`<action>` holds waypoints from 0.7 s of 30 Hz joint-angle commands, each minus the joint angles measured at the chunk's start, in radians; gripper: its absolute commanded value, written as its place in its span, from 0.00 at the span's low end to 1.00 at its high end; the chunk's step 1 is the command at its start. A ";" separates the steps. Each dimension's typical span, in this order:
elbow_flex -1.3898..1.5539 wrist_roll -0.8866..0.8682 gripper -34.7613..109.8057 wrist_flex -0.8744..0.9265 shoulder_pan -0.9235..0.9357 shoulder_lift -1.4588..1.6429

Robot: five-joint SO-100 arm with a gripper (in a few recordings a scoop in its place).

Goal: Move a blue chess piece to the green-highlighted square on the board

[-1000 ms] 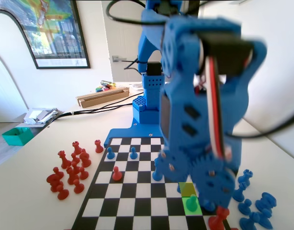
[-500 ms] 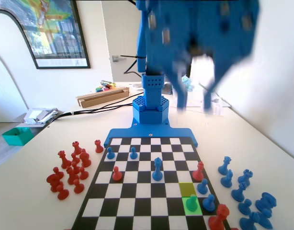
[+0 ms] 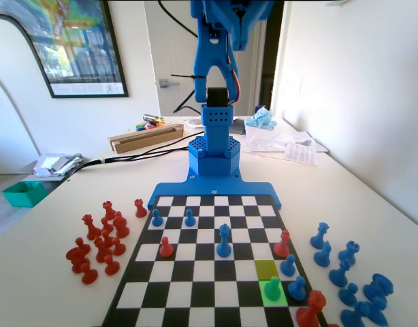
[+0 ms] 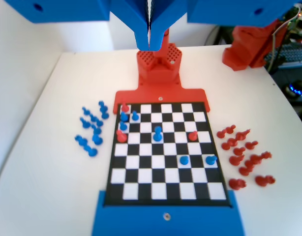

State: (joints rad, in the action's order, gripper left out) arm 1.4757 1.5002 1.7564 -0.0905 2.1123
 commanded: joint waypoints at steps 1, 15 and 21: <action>0.080 0.087 0.25 0.032 0.012 0.207; 0.574 0.245 0.25 -0.067 0.026 0.658; 0.695 0.282 0.25 -0.144 0.051 0.758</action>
State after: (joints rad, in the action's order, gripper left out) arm 2.1384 1.7533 1.6429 -0.0460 2.8041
